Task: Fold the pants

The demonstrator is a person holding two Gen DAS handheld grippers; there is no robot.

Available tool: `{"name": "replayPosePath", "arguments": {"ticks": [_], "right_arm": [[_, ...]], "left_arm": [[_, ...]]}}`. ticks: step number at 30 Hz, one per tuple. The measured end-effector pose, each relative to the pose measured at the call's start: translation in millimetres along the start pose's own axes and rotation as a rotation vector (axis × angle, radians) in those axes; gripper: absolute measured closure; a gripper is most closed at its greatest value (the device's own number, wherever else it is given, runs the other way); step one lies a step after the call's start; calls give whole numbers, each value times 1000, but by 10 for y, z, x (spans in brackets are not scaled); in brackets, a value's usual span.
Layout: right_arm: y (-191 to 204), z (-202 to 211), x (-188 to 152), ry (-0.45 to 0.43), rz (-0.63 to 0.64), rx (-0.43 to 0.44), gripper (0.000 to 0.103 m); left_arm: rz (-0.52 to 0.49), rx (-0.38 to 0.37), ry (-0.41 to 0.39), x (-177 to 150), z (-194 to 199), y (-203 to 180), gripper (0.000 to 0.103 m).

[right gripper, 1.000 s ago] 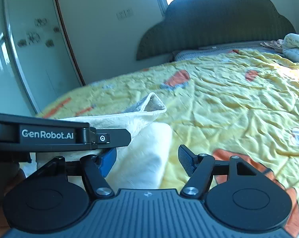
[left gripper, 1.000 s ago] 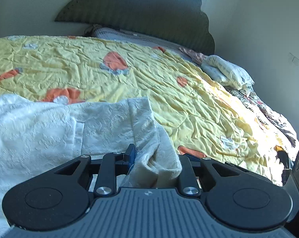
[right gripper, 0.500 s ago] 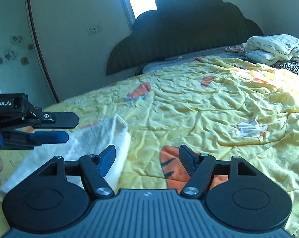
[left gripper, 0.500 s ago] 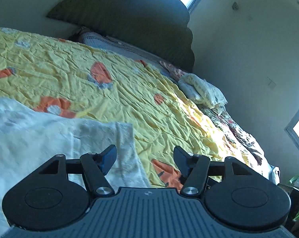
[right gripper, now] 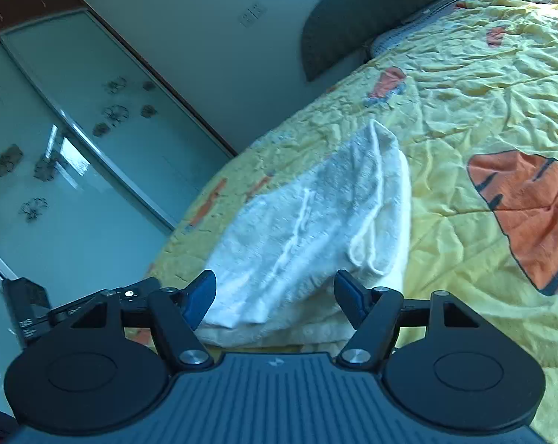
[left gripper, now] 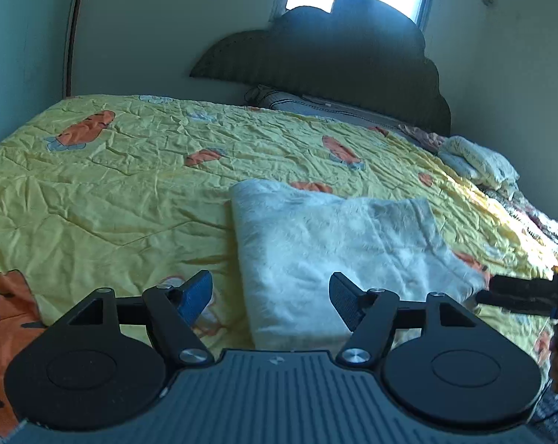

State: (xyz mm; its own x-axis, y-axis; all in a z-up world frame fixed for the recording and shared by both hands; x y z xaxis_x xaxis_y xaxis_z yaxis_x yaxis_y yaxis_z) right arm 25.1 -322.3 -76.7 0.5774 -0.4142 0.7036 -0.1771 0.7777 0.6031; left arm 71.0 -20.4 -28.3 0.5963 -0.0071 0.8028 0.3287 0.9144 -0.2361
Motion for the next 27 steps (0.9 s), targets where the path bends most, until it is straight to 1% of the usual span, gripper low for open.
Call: {"name": "replayPosePath", "arguments": {"ticks": [2,4,6,7,8,9,10,12,15,17,18,20,24,27], "right_arm": [[-18,-33,-10,-6,-8,-5,33],[-41,-87,28,-28,-16,-17,33],[-43,-141,70,-51,-19,-21,34],[-60,-197,86,-56,-19,-33,37],[-78,-248,87,-52,-16,-56,53],[-94,-290,84,-50,-5,-78,74],[-99,-314,79,-51,-1,-82,80],[-88,-323,93,-65,-8,-73,82],[-67,-271,155,-95,-34,-44,84],[-46,-217,225,-126,-58,-13,86],[-30,-189,263,-141,-68,1,86],[28,-145,331,-168,-62,11,87],[119,-54,355,-187,-27,-11,88],[-32,-55,226,-147,-41,-59,88]], "left_arm": [[-75,5,16,-112,24,-17,31],[-158,-11,34,-227,25,-82,29],[-249,-14,30,-324,24,-177,29],[-288,-7,23,-345,22,-214,28],[-338,12,12,-387,9,-253,27],[-372,35,5,-408,-8,-275,27],[-395,55,-2,-417,-24,-283,27],[-439,86,-7,-448,-79,-286,27],[-483,93,-3,-477,-133,-300,24],[-516,101,-11,-489,-141,-307,21],[-537,111,-14,-489,-144,-309,18],[-568,125,-24,-491,-136,-311,16],[-567,122,-25,-471,-88,-296,17],[-542,93,-13,-440,-77,-267,17]]}}
Point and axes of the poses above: each gripper's, at about its wrist camera, not at the fingertips, and z roughly against the way its jaws point, y to its left, x to its top, the point moved 9 cm from there along -z, roughly the way its jaws point, and after that the axes turned 4 degrees about z, right-handed, at the moved point
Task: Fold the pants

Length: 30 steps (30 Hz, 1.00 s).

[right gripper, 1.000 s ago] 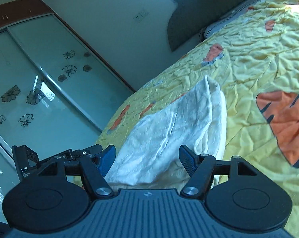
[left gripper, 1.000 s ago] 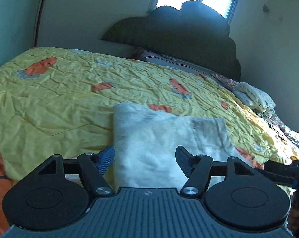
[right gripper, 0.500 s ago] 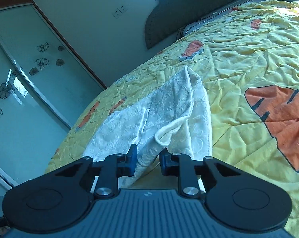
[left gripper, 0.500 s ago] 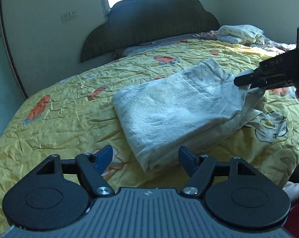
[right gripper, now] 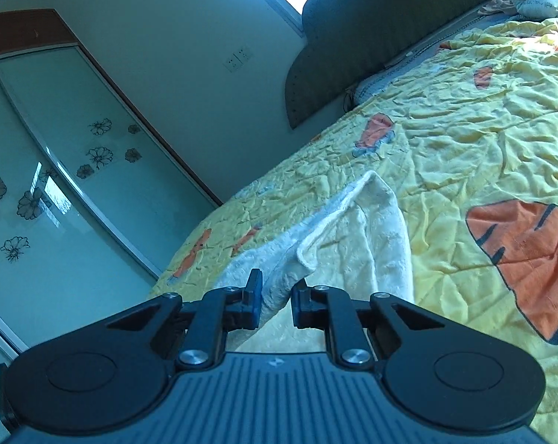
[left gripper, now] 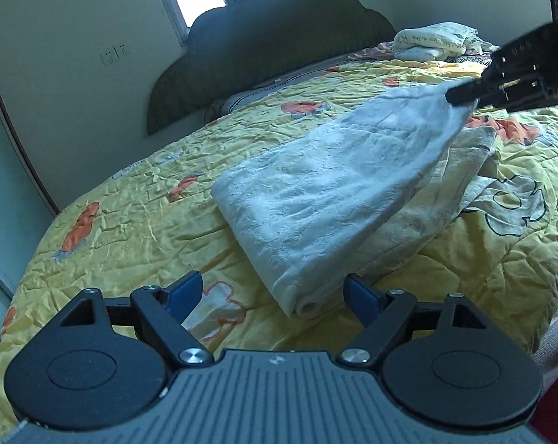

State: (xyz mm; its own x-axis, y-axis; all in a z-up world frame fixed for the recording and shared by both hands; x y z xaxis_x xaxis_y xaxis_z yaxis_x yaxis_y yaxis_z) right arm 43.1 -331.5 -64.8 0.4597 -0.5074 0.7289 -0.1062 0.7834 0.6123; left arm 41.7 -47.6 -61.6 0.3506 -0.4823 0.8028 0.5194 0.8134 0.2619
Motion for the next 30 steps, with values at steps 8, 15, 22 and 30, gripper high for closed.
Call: {"name": "replayPosePath", "arguments": {"ticks": [8,15,22,30], "right_arm": [[-227,-61,-247,125,15,-55,87],[150,151,71,-28,373,-275,67],[343,-385,-385,192,589,-261,70],[472,-226,-265,125,631,-266,69]], "left_arm": [[294,-179,-77,481,0,169,16],[275,-149,-30,661,-509,-126,16],[178,-158,60,422,-615,-537,17],[232,-86,6,624,-490,-418,16]]}}
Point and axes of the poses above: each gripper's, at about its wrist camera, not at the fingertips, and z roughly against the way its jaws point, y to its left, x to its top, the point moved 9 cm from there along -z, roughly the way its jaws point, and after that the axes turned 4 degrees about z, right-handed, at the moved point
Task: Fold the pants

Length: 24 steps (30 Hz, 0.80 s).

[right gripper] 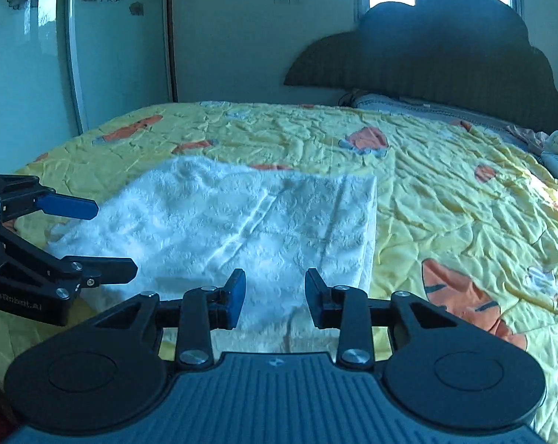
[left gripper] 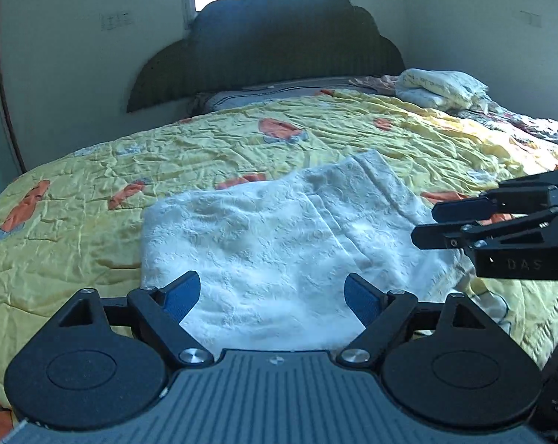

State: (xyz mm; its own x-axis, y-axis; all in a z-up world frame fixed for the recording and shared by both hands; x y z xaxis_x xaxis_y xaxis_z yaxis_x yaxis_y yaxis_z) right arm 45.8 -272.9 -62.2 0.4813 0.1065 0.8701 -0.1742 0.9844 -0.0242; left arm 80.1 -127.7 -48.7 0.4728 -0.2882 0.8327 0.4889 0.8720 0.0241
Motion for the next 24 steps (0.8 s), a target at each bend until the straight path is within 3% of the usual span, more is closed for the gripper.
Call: {"name": "replayPosePath", "arguments": {"ticks": [7,11,24], "right_arm": [[-6,-147,-210,74,32,-29,69],[-46,-106,-209,71,24,-31,69],[-37,-123,-225,77,50,-29,67]], "left_arm": [[106,12,124,-151,-193,37,16],[74,45,120,-163,-197,-6,15],[63,49,128,-167,-192,-40,14]]}}
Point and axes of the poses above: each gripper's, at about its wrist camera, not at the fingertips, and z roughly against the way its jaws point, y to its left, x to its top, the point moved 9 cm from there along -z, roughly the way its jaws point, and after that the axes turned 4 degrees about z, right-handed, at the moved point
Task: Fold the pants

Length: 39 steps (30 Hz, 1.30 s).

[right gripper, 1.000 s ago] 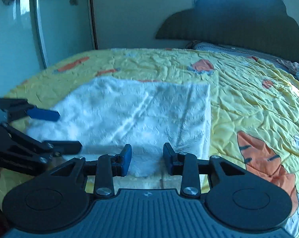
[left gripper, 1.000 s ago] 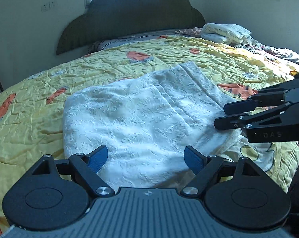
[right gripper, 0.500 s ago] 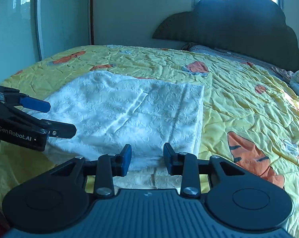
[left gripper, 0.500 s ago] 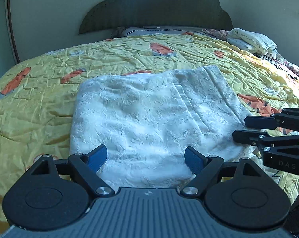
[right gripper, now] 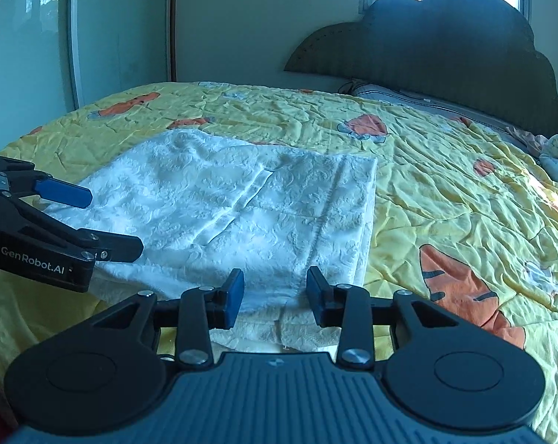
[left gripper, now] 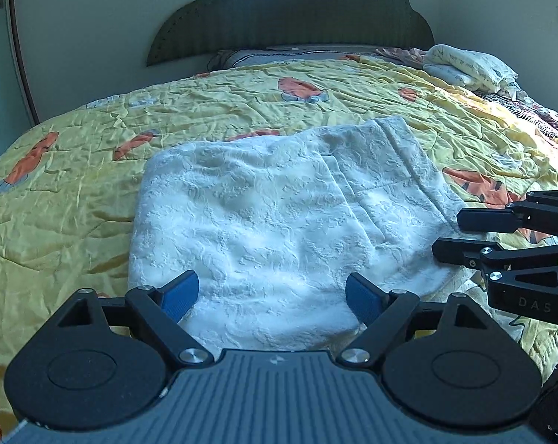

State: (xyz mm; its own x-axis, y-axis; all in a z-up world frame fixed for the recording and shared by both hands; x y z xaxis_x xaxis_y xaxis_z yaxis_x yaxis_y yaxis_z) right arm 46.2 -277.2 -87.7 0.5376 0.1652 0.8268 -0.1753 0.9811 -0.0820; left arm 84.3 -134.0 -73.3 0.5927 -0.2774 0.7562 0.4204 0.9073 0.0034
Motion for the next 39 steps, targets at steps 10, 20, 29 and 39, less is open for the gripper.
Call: {"name": "replayPosePath", "arguments": {"ticks": [10,20,29,39], "right_arm": [[-287,15,176,-64,-169,97,42],[-900,-633,42,49,-484,362,42],[-863,-945,140,38,-621,691,40],[-684,-795,402,-17,-564,628,80]], "left_arm": [[95,18,-92,302,90,447,13],[397,-178,125,320,-479,1211,13],[429,-458,189,377,-739,974,17],[341,-282,34,472,-471,972,89]]}}
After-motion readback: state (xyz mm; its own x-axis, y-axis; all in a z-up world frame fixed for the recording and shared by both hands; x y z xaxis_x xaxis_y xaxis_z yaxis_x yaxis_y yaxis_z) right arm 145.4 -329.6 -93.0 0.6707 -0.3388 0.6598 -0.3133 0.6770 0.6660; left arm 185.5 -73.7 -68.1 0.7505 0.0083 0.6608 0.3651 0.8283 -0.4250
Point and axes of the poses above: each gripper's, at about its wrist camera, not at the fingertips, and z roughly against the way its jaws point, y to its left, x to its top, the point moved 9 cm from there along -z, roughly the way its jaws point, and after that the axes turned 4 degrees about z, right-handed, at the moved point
